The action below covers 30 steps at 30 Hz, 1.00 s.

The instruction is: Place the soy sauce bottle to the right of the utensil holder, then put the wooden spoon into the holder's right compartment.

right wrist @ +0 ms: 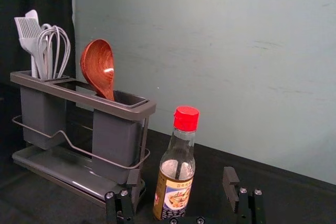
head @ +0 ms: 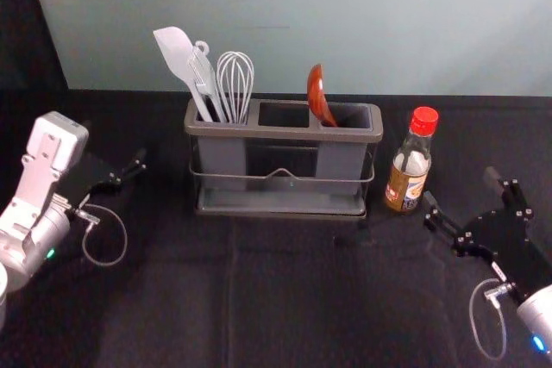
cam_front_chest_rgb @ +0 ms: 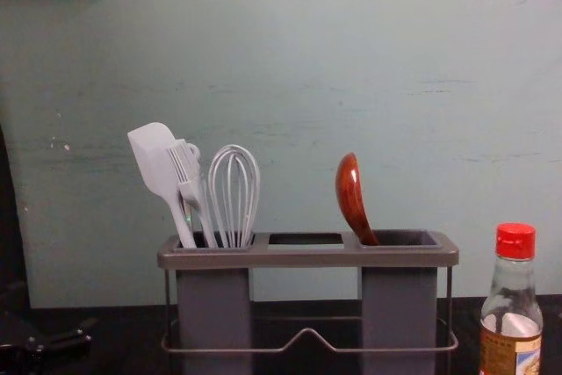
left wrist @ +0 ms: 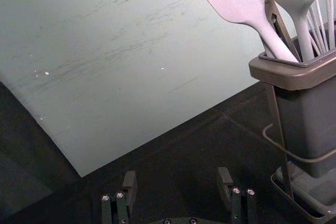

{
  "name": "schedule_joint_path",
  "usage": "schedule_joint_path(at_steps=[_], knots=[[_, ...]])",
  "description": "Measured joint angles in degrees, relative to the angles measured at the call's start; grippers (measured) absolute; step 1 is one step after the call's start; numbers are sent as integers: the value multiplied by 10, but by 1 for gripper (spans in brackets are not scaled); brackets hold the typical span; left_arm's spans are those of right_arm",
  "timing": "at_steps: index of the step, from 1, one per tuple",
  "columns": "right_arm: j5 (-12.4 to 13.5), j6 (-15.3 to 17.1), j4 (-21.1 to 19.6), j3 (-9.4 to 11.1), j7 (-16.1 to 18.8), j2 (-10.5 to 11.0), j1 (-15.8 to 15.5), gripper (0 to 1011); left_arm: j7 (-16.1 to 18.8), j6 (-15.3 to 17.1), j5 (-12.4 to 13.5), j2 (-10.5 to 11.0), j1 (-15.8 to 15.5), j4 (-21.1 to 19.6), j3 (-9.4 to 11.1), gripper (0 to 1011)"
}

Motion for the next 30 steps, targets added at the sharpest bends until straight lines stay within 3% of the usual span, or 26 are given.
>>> schedule_joint_path(at_steps=[30], knots=[[1,1,-1,-1,-1,2,0,1004,0,0,0,0,0,0,0,1005]])
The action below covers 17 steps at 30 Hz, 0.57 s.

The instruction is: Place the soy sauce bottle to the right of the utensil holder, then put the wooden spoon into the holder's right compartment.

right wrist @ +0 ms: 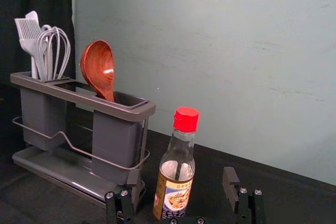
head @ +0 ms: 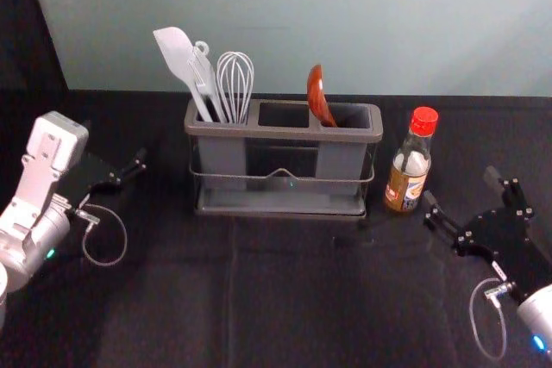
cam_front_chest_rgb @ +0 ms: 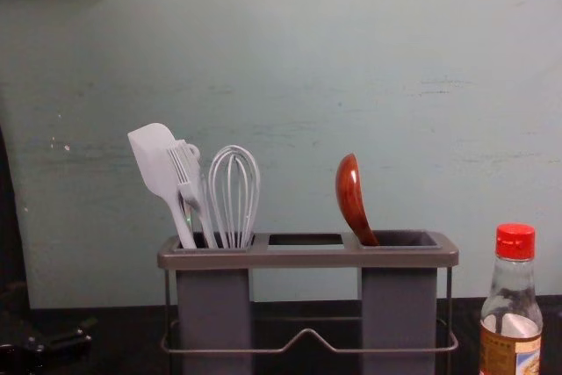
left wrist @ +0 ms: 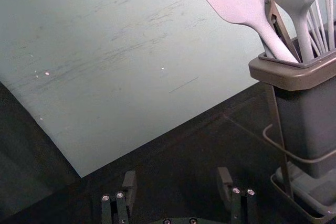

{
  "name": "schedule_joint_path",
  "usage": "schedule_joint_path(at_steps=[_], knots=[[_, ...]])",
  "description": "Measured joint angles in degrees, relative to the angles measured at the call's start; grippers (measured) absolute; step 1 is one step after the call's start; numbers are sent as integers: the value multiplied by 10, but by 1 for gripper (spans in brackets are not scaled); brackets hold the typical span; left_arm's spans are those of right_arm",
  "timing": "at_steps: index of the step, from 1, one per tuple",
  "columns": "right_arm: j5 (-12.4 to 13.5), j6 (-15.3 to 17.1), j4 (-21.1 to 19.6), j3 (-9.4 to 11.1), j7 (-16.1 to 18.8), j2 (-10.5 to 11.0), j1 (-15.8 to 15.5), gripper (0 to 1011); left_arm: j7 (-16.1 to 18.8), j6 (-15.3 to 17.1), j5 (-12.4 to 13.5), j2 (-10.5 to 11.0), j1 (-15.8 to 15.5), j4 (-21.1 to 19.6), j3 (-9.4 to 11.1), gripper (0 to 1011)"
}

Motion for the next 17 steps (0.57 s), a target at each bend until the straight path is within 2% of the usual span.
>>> schedule_joint_path(at_steps=[17], knots=[[0,0,0,0,0,0,0,1004,0,0,0,0,0,0,0,1005]])
